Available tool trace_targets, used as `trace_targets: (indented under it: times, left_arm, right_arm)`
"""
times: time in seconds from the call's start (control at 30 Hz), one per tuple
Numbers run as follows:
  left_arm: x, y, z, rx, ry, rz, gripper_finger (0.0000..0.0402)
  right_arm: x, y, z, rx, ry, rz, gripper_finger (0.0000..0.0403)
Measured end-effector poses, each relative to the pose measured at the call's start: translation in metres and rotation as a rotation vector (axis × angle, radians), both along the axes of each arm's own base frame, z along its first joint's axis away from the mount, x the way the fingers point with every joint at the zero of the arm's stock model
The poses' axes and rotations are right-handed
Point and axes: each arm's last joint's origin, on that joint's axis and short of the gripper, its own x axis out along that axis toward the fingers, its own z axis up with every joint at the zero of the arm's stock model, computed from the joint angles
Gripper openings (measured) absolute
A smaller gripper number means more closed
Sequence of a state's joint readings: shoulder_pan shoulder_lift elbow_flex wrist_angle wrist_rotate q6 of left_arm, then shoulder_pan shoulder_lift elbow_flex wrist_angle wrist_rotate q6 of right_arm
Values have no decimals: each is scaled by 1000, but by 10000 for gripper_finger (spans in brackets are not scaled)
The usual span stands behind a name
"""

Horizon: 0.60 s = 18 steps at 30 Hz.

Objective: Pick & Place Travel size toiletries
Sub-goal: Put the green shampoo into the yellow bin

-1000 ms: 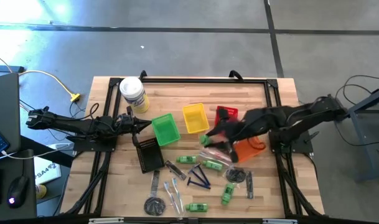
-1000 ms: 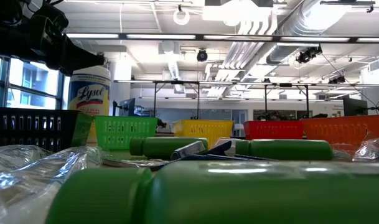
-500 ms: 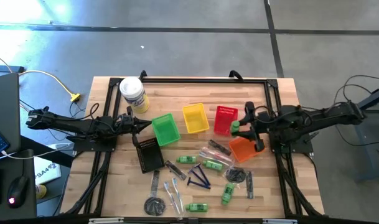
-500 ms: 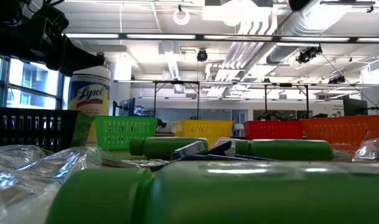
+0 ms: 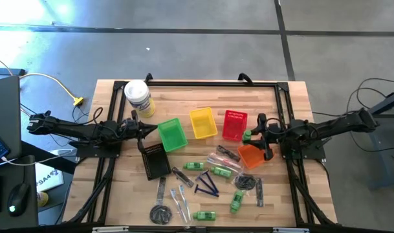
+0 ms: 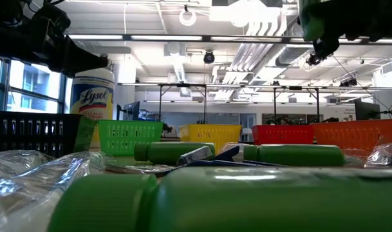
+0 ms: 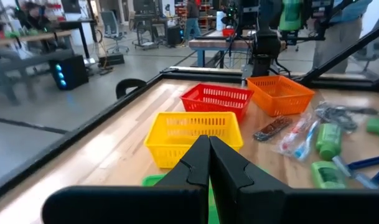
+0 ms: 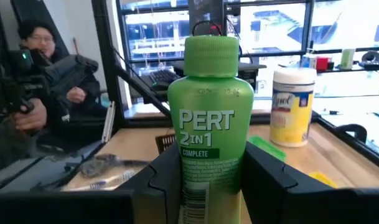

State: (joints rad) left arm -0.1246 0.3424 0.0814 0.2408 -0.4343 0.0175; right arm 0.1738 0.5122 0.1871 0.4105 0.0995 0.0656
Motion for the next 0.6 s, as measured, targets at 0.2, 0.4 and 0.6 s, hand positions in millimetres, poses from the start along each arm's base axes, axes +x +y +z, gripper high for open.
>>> trace_targets:
  times: [0.2,0.4,0.6]
  left_arm:
    - [0,0,0,100,29,2,0]
    - [0,0,1,207,56,1,0]
    - [0,0,9,193,-31,10,0]
  right_arm:
    - [-2,0,-2,-9,-36,26,122]
    - [0,1,-3,-93,-33,18,124]
    - [0,1,-3,-145,-38,13,122]
